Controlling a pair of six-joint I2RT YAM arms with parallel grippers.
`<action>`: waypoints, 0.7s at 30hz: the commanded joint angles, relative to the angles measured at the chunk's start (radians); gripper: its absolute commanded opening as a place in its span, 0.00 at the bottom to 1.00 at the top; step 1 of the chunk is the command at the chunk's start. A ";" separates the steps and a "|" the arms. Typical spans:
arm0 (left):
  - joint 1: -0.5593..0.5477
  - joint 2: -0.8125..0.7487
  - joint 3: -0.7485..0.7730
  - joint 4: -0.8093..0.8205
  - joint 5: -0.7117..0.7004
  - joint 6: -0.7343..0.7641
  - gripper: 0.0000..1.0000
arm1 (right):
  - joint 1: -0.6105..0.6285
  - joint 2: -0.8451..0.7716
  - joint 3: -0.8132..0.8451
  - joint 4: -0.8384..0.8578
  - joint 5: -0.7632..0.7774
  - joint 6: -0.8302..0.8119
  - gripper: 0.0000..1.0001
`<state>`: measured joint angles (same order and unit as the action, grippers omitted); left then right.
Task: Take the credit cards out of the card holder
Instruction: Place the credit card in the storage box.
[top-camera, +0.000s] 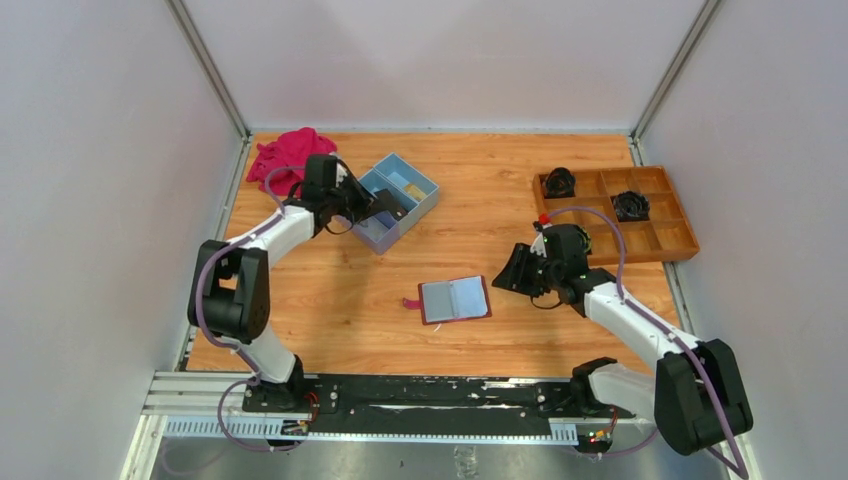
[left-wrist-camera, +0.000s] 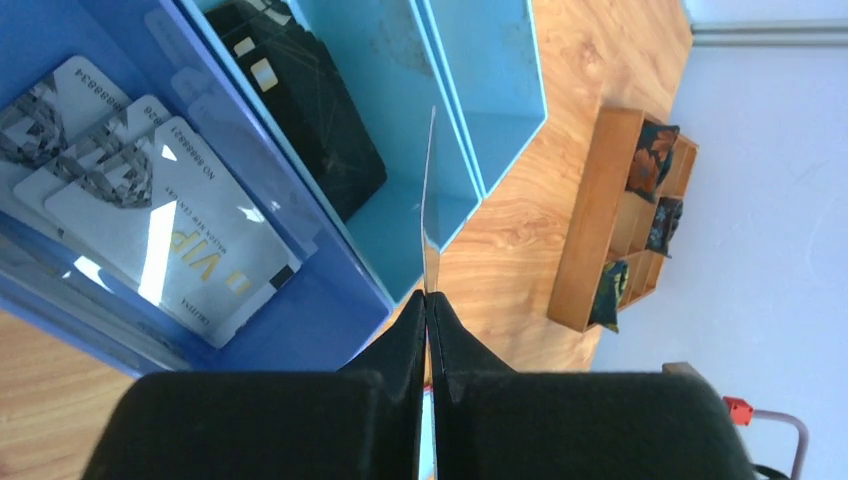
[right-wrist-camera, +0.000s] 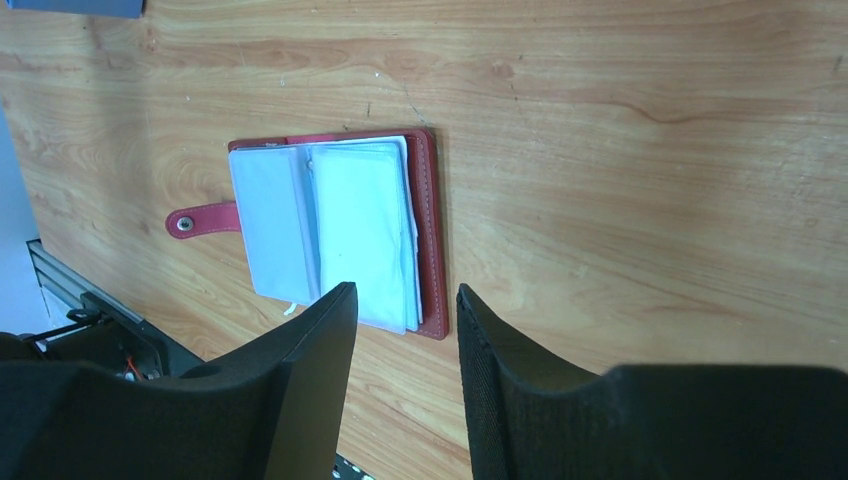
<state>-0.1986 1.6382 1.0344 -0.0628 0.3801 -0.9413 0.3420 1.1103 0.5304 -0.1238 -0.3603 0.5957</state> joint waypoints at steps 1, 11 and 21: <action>0.005 0.036 0.045 0.058 -0.036 -0.026 0.00 | 0.000 -0.013 -0.005 -0.040 0.024 -0.018 0.45; 0.019 0.129 0.090 0.058 -0.090 -0.040 0.00 | 0.000 0.002 -0.008 -0.035 0.019 -0.018 0.44; 0.019 0.129 0.134 -0.065 -0.198 0.015 0.20 | -0.001 -0.017 -0.009 -0.030 0.021 -0.007 0.43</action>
<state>-0.1856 1.7870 1.1229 -0.0509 0.2607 -0.9718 0.3420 1.1114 0.5301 -0.1352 -0.3546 0.5900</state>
